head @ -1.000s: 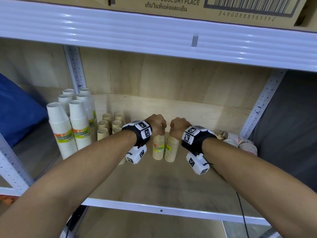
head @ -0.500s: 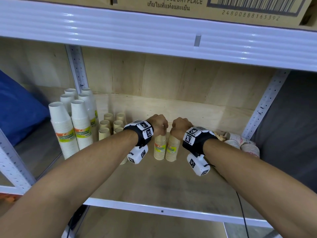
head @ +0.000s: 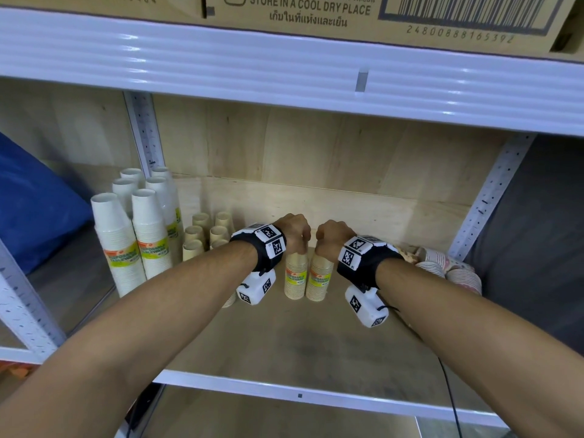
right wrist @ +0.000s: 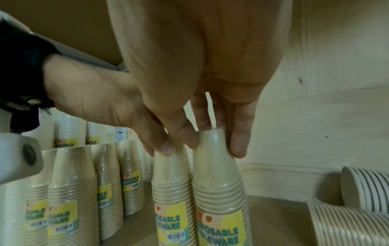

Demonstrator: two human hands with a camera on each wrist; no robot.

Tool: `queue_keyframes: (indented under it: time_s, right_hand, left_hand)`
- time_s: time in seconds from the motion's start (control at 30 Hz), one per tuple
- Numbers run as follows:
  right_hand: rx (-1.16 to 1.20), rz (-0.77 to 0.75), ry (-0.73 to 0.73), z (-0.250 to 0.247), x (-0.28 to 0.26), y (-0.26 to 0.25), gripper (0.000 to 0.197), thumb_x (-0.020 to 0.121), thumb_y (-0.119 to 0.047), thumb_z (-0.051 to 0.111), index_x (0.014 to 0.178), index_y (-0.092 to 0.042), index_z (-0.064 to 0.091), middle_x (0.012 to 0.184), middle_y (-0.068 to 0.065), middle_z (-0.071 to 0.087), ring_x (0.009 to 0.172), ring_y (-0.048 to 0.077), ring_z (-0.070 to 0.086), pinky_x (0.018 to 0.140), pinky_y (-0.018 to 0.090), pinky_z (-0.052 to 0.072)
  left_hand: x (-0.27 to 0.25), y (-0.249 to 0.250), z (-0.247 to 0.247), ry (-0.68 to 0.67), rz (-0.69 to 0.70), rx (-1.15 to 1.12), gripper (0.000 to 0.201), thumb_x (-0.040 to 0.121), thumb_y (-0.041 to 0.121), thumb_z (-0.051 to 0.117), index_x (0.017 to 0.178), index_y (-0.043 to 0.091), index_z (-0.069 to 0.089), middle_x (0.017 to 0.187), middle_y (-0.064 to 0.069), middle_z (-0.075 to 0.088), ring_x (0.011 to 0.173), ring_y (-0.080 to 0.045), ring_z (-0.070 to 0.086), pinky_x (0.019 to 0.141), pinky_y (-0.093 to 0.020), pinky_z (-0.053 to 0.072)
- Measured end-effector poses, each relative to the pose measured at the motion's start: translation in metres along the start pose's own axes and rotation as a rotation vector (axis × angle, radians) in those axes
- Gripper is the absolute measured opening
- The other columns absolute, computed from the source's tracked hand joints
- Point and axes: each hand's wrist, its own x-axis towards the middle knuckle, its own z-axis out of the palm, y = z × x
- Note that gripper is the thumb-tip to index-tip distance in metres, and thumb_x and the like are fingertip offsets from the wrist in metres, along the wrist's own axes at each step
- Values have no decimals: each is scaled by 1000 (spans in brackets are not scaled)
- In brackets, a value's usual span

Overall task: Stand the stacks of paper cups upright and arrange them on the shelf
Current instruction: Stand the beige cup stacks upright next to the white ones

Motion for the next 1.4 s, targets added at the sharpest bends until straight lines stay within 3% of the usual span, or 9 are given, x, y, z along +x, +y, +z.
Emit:
queue_keyframes:
  time_s: [0.17,0.4,0.53,0.6,0.77,0.87,0.97,1.2,1.4]
  right_hand:
    - [6,-6,-2,-3,-2,0,35,82,-12,62,117,-11,65,116,7,64,101,25,63,67,24,43]
    - [9,-25,-30,-13,-8,-4,32,80,-12,67,112,-6,67,109,10,66,96,25,65,67,24,45]
    - [-15,-40,-63,-21,-16,-21,8,78,-11,69,80,-5,65,79,6,60,68,18,58,52,21,38]
    - [-25,-55,-89,-25,-19,-31,25,75,-12,70,61,-8,50,64,3,48,56,14,46,48,21,31]
    - [-67,-137,-165,-31,-31,-58,29,69,-17,74,94,-8,65,88,4,64,82,21,64,61,24,47]
    - [-90,-166,-208,-32,-40,-76,37,67,-20,77,101,-9,66,93,4,66,87,21,66,73,27,55]
    - [-102,-223,-232,-29,-47,-95,33,59,-31,79,84,-16,63,94,6,67,87,23,66,82,37,58]
    - [-31,-346,-234,-18,-52,-127,36,56,-35,76,85,-20,62,93,5,64,82,25,67,74,46,60]
    - [9,-443,-205,-14,-65,-153,9,81,-9,72,87,-8,65,88,5,62,84,21,60,66,30,51]
  left_hand:
    - [-1,6,-5,-21,-16,18,39,81,14,74,120,12,69,119,-8,65,103,-23,63,76,-24,50]
    - [-12,17,-19,-101,-17,104,41,85,14,71,125,10,66,125,-6,63,108,-20,60,77,-24,47]
    - [-29,19,-33,-173,-50,164,37,85,12,70,122,6,66,105,-3,62,76,-12,56,53,-17,43]
    - [-39,17,-38,-201,-89,182,36,84,11,70,118,4,67,98,-4,62,59,-9,52,52,-17,43]
    - [-67,5,-53,-280,-182,181,33,84,10,71,114,-1,67,77,-2,61,46,-6,53,38,-10,41]
    - [-85,-8,-62,-285,-260,151,33,81,12,75,111,1,68,72,0,61,57,-14,57,52,-20,48]
    - [-101,-22,-65,-291,-324,123,34,82,9,75,111,-5,66,75,-5,59,63,-19,55,57,-24,48]
    - [-138,-54,-69,-237,-453,124,27,79,8,76,102,-3,69,79,-10,62,66,-23,56,58,-26,51]
    - [-160,-69,-70,-148,-448,182,31,83,13,73,111,3,67,104,-11,67,76,-19,58,53,-19,46]
